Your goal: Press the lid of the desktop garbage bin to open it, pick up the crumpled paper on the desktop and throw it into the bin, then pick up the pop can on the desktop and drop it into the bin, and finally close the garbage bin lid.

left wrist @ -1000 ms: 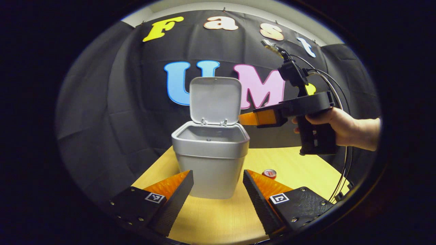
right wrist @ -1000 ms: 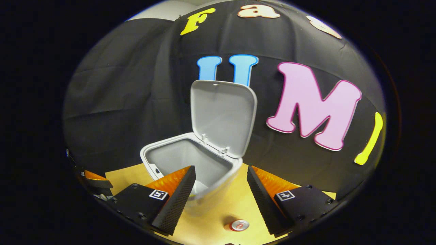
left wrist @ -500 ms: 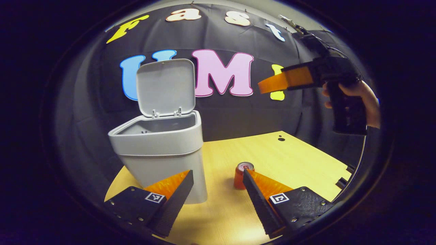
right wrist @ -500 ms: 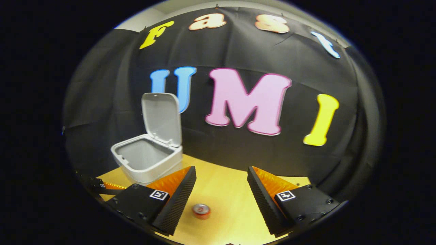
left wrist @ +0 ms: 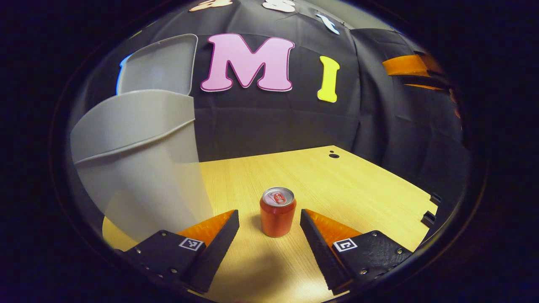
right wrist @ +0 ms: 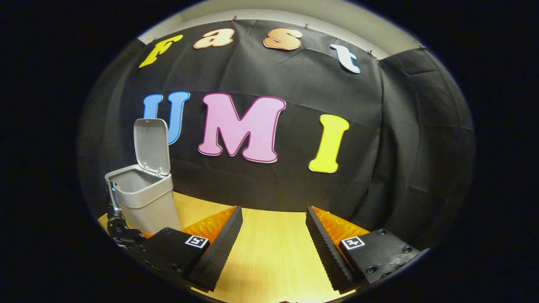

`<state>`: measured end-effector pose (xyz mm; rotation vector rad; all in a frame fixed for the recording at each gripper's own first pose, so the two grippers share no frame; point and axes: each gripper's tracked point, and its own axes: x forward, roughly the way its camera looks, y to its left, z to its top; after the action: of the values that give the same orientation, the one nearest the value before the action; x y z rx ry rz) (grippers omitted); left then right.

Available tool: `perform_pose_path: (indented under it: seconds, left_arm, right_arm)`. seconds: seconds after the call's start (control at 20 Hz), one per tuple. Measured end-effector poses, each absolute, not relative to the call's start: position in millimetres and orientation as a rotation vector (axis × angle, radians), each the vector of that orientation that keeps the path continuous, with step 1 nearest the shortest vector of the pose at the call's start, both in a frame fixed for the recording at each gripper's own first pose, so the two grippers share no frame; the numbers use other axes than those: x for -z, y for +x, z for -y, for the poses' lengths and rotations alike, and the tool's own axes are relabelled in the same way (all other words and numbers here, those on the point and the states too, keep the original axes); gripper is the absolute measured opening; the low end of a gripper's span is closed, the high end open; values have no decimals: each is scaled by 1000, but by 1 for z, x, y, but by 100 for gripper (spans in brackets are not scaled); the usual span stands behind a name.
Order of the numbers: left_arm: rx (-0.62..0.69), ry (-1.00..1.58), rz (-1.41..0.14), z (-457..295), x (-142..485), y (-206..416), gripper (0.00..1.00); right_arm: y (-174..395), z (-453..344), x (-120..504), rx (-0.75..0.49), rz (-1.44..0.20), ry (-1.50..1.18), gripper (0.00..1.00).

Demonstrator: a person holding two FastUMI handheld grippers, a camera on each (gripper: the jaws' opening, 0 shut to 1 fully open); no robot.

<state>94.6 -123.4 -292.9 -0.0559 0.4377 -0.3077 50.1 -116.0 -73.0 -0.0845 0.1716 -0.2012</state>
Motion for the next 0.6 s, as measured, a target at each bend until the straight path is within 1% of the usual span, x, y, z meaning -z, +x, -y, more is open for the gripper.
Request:
perform_pose_path:
  seconds: [0.35, 0.6]
  left_arm:
    - [305, -31, -456, 146, 328, 128, 96]
    - [294, -17, -461, 150, 340, 143, 96]
  right_arm:
    - [30, 134, 138, 220, -298, -50, 98]
    - [32, 140, 152, 209, -323, -49, 98]
